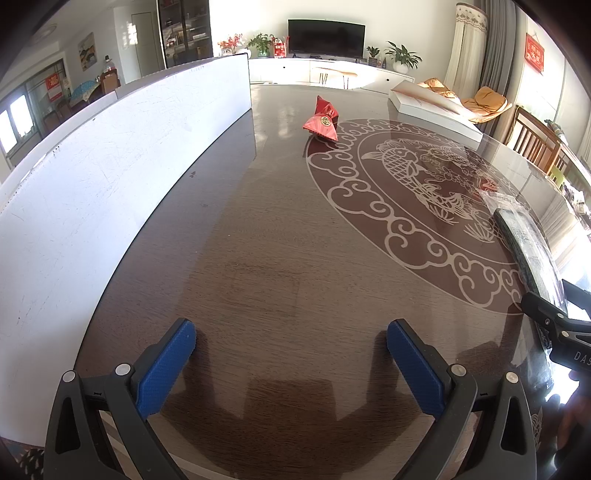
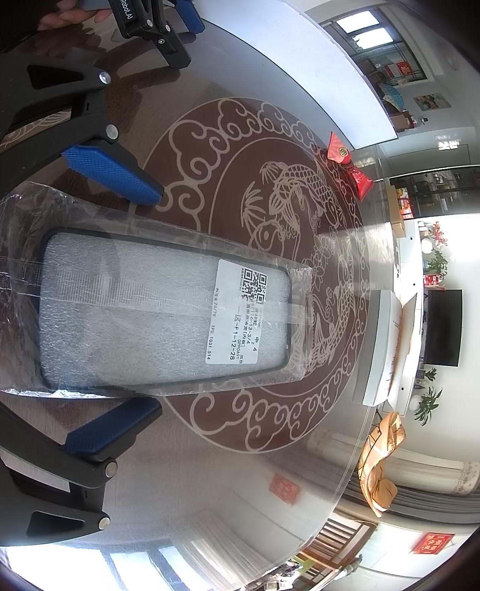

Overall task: Organize objects
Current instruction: 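Hold the clear package in the right tool while the left tool moves toward the red packets, then close the left tool on the red gift packets and lift them, then carry the red packets and clear package into the white box and open both tools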

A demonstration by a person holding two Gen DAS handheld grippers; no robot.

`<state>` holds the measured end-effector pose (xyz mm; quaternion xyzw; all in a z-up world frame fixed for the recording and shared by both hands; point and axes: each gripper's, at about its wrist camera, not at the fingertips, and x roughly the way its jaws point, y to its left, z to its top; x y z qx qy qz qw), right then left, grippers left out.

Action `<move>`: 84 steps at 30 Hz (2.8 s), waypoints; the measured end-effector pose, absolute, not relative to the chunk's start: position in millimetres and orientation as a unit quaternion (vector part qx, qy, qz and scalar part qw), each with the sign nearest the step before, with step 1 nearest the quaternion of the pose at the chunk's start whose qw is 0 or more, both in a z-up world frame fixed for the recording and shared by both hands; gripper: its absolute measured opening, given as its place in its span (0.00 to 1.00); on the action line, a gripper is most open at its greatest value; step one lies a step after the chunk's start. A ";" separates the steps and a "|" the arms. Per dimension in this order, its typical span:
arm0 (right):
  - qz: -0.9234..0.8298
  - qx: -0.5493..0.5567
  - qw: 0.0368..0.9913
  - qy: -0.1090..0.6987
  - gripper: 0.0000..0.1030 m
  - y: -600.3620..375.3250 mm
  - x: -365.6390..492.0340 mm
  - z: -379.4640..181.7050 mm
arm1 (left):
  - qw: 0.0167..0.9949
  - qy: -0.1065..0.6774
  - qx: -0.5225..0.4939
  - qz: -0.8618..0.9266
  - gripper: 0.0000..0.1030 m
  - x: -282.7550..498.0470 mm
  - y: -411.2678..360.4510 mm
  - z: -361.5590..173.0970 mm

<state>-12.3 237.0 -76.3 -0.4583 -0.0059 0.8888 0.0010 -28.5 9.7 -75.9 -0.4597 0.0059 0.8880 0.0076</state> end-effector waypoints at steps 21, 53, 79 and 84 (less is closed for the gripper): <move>0.889 -0.458 0.001 -0.006 1.00 237.2 -12.4 -76.3 | 0.008 0.006 -0.460 0.888 1.00 -27.7 9.7 -75.3; 0.889 -0.458 0.001 -0.006 1.00 237.6 -12.5 -76.4 | 0.072 0.038 -0.461 0.884 1.00 -224.4 46.9 -75.6; 0.889 -0.458 0.000 -0.006 1.00 238.0 -13.5 -76.8 | 0.087 0.015 -0.430 0.899 0.22 -246.3 25.4 -67.3; 0.888 -0.459 -0.003 -0.004 1.00 239.2 -14.2 -76.3 | 0.107 0.036 -0.428 0.897 0.22 -167.2 12.9 -66.4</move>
